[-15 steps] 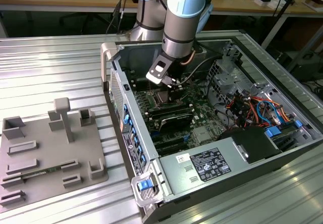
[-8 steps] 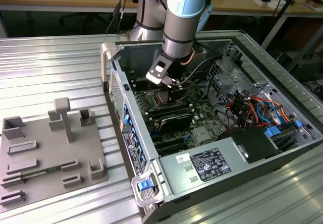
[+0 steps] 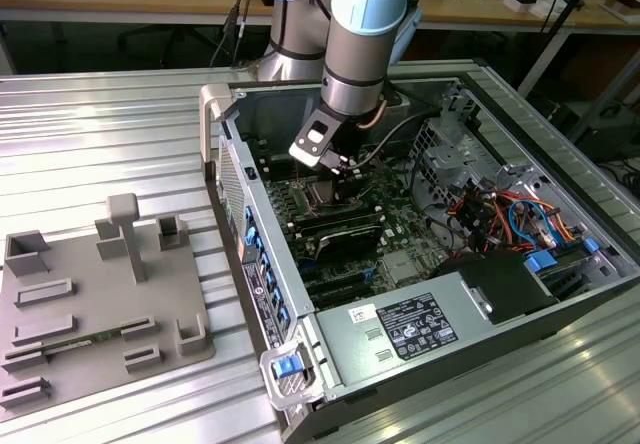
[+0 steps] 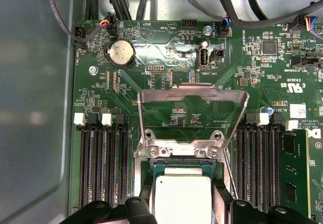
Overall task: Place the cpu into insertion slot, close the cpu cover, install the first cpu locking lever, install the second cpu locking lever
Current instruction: 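Place the cpu into insertion slot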
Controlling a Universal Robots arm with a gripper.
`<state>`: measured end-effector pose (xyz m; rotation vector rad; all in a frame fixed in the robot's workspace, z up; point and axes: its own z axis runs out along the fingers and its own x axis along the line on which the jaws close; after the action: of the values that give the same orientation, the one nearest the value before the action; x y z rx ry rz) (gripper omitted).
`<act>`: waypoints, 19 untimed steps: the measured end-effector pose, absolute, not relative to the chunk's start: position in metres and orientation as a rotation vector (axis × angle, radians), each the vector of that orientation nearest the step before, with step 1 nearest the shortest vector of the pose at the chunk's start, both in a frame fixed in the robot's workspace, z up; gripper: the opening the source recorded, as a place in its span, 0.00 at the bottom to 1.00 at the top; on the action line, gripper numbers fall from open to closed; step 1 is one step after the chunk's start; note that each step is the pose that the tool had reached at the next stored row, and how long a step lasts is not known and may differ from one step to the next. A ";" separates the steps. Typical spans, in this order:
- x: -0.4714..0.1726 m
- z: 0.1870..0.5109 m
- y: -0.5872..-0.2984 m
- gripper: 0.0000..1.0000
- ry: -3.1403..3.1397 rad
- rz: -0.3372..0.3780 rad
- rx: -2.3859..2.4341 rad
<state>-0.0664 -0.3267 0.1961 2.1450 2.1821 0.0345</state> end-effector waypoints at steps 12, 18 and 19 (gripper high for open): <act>-0.065 0.193 -0.327 0.55 2.181 0.036 2.147; -0.065 0.193 -0.327 0.55 2.181 0.035 2.147; -0.065 0.193 -0.327 0.55 2.181 0.035 2.147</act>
<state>-0.0655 -0.3268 0.1934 2.1466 2.1811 0.0354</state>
